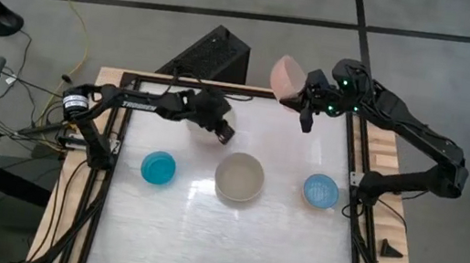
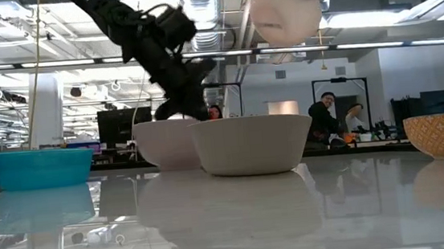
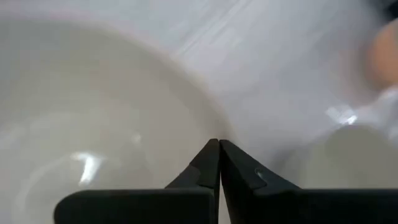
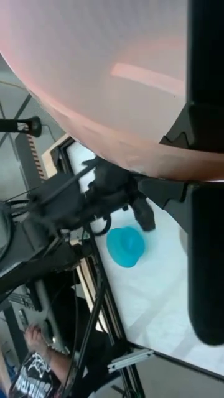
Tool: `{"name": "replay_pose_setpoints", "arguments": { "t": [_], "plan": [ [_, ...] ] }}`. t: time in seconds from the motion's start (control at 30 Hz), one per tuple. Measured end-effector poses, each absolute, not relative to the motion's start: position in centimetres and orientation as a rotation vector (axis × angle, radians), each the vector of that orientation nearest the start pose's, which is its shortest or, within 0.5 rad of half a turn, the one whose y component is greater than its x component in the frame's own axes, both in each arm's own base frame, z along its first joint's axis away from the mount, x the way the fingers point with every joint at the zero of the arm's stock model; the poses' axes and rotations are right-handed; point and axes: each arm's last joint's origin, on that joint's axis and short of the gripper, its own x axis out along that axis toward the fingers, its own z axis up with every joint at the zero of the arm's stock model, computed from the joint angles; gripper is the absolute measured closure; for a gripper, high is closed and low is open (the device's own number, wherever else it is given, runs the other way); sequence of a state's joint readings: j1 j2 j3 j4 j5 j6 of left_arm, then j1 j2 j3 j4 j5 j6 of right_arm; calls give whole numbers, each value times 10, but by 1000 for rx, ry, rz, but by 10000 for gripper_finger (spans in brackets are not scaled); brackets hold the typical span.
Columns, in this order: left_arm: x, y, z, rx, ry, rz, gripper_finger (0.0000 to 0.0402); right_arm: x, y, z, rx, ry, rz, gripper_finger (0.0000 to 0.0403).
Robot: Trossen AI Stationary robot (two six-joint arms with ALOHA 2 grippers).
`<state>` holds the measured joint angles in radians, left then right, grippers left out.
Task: Nest bowls inside each other
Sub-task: Stack the orange bowl on the white bowl
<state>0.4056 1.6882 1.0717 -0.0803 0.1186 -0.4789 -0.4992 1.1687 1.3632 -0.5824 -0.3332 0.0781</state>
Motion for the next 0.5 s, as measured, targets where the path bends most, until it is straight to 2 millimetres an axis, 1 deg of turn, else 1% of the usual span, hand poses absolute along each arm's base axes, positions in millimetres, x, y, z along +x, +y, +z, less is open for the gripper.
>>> {"name": "replay_pose_setpoints", "arguments": {
  "t": [0.07, 0.17, 0.2, 0.27, 0.33, 0.4, 0.5],
  "plan": [
    [339, 136, 220, -639, 530, 403, 401, 209, -103, 416, 237, 358, -176, 368],
    [343, 136, 227, -646, 451, 386, 401, 210, -102, 412, 239, 370, -172, 368],
    [344, 137, 229, -648, 424, 383, 401, 211, -102, 410, 243, 379, -168, 368],
    [342, 141, 239, -642, 359, 390, 401, 212, -100, 403, 249, 394, -160, 368],
    [336, 144, 253, -626, 298, 413, 401, 212, -97, 395, 255, 408, -147, 368],
    [325, 148, 267, -601, 260, 459, 401, 213, -93, 387, 271, 412, -134, 368],
    [300, 152, 288, -560, 206, 526, 401, 218, -89, 370, 304, 395, -108, 368]
  ]
}}
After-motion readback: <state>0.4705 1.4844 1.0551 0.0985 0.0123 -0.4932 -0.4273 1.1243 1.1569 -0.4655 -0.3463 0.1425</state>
